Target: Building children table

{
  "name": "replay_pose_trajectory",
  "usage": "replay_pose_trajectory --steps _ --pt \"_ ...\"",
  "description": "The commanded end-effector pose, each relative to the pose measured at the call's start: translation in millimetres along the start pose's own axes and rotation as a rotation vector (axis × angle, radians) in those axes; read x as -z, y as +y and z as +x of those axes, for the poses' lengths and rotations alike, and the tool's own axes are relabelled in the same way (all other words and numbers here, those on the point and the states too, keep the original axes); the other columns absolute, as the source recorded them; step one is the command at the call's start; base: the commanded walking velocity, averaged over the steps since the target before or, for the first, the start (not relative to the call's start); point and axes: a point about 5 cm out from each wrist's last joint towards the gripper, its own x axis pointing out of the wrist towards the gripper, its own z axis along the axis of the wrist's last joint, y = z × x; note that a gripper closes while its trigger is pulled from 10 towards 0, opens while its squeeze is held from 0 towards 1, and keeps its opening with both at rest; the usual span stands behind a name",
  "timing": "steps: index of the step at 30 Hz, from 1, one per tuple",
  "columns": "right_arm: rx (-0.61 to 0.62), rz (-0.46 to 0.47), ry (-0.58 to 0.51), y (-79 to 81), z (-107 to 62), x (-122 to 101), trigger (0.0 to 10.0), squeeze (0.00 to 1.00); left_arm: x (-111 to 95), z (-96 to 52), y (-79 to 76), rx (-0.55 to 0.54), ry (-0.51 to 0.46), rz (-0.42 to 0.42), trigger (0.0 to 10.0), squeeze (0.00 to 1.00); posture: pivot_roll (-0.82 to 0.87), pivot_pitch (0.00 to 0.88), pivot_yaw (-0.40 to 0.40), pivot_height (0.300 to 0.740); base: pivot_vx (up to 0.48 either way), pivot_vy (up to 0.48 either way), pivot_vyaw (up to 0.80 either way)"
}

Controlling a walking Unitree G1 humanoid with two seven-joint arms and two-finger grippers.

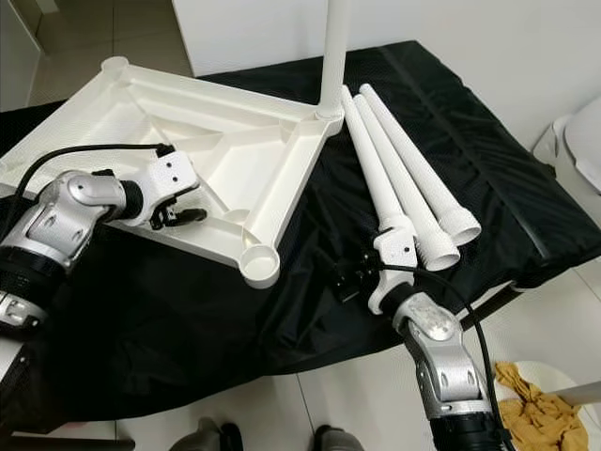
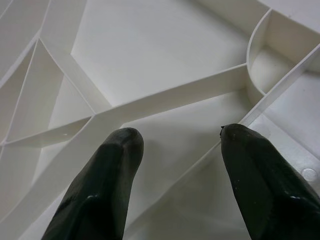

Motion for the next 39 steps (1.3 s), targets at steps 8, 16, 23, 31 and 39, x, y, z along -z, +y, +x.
replay_pose_trajectory --steps 8,16,23,31,39 --pt "0.011 -0.008 0.0 -1.6 -3.3 1 10.0 0.0 14 -21.7 -20.3 0.251 -0.036 0.03 10.0 0.0 -0.14 0.137 0.07 0.74 0.0 0.0 0.0" --pt "-0.005 -0.009 -0.006 -0.6 2.1 0 10.0 0.0 3 -4.8 -17.9 0.124 -0.05 -0.015 10.0 0.0 -0.13 0.128 0.061 0.74 0.0 0.0 0.0" --pt "-0.003 -0.013 -0.008 -1.1 2.2 -1 10.0 0.0 -7 4.8 -9.0 0.025 -0.074 -0.052 10.0 0.0 -0.14 0.125 0.063 0.74 0.0 0.0 0.0" --pt "0.002 -0.01 -0.006 0.9 -0.5 0 10.0 0.0 -6 6.8 1.8 -0.061 -0.041 -0.058 10.0 0.0 -0.15 0.123 0.069 0.74 0.0 0.0 0.0" --pt "0.002 -0.013 -0.006 -1.2 -0.4 0 10.0 0.0 9 14.6 0.6 -0.065 0.087 -0.009 10.0 0.0 -0.14 0.131 0.069 0.74 0.0 0.0 0.0"
